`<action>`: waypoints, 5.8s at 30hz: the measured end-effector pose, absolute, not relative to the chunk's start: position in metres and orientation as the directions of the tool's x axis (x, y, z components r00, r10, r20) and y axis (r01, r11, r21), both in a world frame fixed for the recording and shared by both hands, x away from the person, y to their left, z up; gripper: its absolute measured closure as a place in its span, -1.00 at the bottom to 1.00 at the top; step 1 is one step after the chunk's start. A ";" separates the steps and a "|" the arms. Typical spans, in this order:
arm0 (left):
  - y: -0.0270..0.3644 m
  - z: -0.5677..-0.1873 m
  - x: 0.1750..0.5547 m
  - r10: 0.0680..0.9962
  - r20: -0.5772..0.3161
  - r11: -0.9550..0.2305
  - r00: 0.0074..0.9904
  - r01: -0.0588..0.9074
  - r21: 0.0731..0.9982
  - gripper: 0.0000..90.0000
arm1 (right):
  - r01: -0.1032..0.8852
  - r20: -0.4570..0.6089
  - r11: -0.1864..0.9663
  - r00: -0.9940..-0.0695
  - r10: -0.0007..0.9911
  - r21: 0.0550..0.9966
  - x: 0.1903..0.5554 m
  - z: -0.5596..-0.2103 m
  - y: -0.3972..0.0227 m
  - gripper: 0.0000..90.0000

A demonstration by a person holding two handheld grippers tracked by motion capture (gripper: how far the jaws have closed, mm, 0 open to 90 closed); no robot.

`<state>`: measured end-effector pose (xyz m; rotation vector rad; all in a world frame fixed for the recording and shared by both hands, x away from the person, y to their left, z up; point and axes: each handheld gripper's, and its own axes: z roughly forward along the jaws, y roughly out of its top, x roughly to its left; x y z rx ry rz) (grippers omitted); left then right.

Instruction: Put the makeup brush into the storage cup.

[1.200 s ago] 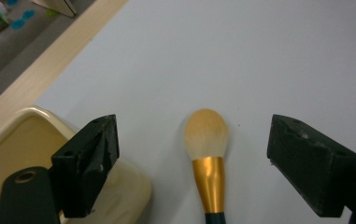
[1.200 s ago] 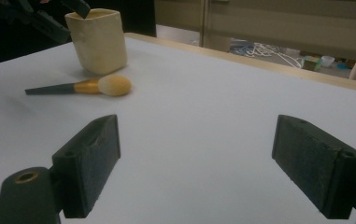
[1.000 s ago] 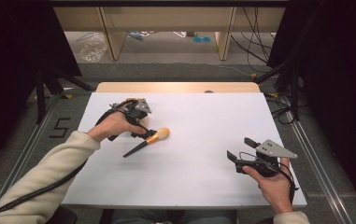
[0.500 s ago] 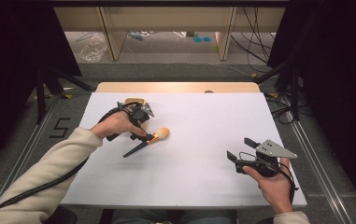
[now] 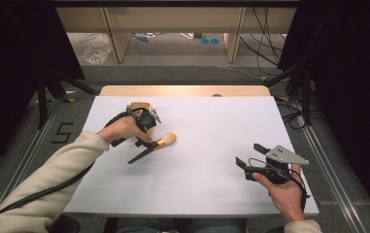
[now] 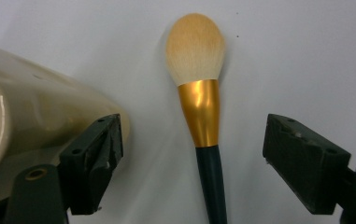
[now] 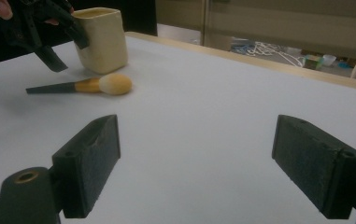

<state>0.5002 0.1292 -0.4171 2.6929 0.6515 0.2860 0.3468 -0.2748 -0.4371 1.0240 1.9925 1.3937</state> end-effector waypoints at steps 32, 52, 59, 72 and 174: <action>0.125 -0.430 0.501 0.457 0.096 -0.864 0.884 0.416 0.282 -0.51 | 0.290 0.032 0.179 -0.599 0.800 0.940 0.348 -0.439 -0.274 -0.64; 0.121 -0.441 0.508 0.458 0.074 -0.875 0.886 0.434 0.215 -0.44 | 0.294 0.027 0.185 -0.592 0.805 0.938 0.348 -0.439 -0.274 -0.64; 0.118 -0.446 0.509 0.460 0.068 -0.876 0.885 0.440 0.195 -0.43 | 0.297 0.036 0.180 -0.598 0.801 0.938 0.348 -0.439 -0.274 -0.64; 0.110 -0.451 0.513 0.475 0.058 -0.870 0.878 0.459 0.180 -0.33 | 0.304 0.038 0.181 -0.595 0.803 0.935 0.348 -0.439 -0.274 -0.64; 0.098 -0.446 0.509 0.513 0.035 -0.844 0.858 0.497 0.201 0.48 | 0.301 0.033 0.192 -0.609 0.793 0.934 0.348 -0.440 -0.273 -0.64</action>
